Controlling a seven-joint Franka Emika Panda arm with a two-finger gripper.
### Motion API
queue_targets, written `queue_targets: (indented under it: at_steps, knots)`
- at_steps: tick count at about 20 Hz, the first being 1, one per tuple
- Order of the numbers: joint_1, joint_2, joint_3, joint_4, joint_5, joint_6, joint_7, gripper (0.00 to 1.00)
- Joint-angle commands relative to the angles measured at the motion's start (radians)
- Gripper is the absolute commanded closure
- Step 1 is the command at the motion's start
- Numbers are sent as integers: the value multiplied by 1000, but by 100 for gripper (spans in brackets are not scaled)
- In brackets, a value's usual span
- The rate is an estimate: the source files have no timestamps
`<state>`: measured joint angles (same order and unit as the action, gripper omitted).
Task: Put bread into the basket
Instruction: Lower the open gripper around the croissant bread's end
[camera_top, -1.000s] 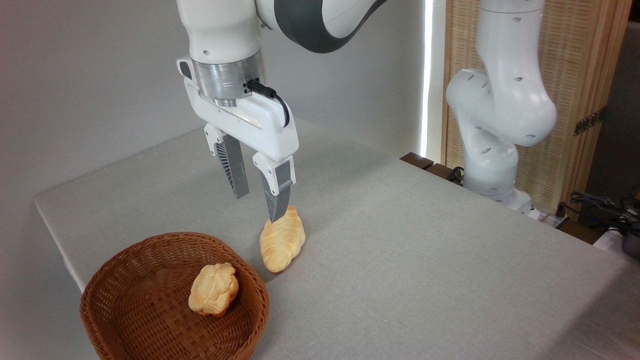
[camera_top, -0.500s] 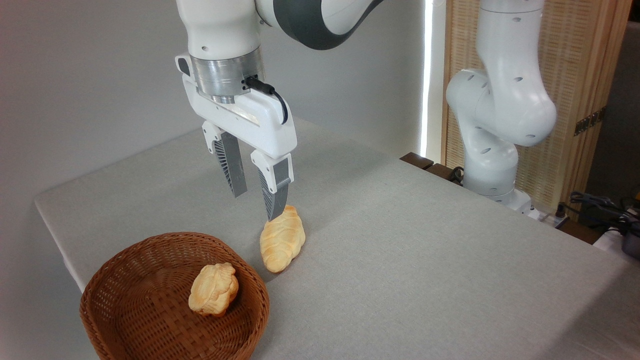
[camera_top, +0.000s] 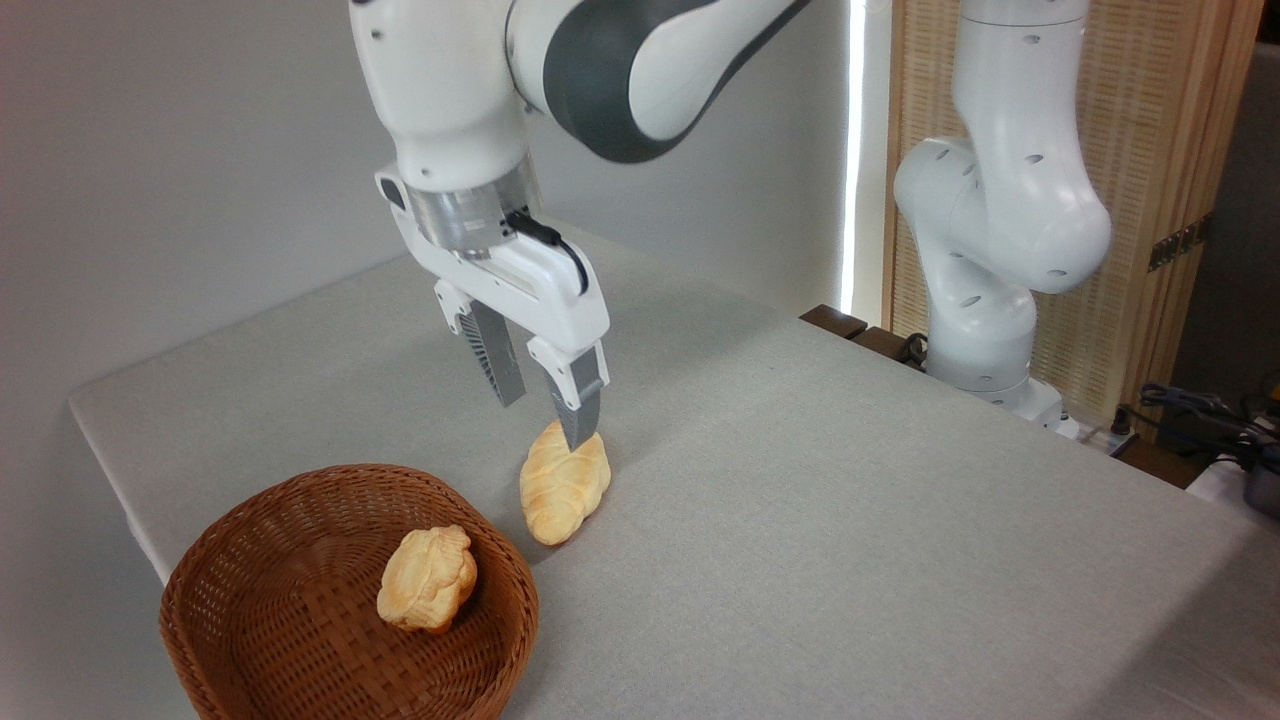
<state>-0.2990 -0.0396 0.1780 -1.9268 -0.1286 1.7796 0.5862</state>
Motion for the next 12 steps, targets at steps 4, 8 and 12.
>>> queue_targets:
  at_steps: [4, 8, 12]
  knots:
    - [-25, -35, 8, -102, -17, 98, -319, 0]
    - [-57, -72, 8, -191, -14, 233, -408, 0]
    - [-71, -69, 8, -230, -3, 276, -407, 0]
